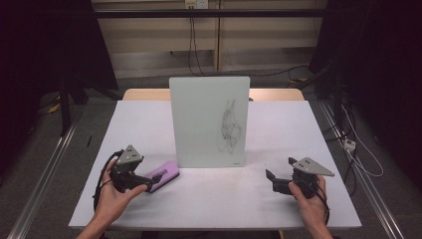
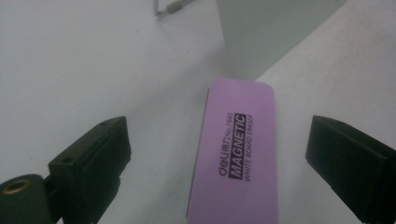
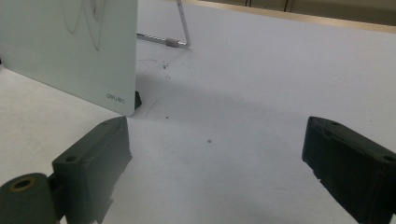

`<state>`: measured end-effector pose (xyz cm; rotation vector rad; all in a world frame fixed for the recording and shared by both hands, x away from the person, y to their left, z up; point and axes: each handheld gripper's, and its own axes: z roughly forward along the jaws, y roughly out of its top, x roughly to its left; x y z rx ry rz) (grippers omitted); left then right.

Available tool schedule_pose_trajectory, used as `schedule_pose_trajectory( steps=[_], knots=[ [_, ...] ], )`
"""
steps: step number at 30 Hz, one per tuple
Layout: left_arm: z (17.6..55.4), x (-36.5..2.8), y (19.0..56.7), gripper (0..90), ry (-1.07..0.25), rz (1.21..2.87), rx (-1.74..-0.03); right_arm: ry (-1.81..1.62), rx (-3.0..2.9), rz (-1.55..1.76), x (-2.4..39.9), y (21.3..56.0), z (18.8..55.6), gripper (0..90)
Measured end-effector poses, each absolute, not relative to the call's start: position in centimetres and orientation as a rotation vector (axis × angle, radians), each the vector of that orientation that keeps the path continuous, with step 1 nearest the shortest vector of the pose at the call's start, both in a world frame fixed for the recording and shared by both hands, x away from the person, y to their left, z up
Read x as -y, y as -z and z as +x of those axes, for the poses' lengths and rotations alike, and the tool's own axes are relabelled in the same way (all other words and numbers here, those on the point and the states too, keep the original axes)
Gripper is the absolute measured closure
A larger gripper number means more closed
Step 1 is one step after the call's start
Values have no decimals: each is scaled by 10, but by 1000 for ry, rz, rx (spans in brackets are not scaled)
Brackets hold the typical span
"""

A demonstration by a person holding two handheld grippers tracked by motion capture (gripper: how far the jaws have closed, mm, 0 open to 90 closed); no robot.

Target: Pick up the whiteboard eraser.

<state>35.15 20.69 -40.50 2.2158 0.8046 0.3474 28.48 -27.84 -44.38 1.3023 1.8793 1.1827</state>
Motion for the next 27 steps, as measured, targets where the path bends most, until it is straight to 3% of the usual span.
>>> schedule_pose_trajectory(
  steps=[15,27],
  knots=[
    [385,-175,405,142,-220,2422,-777,-1192,-1897,1292,276,444,286,79],
    [380,-163,413,243,-183,2485,-735,-1193,-1917,1282,274,445,287,75]
  ],
)
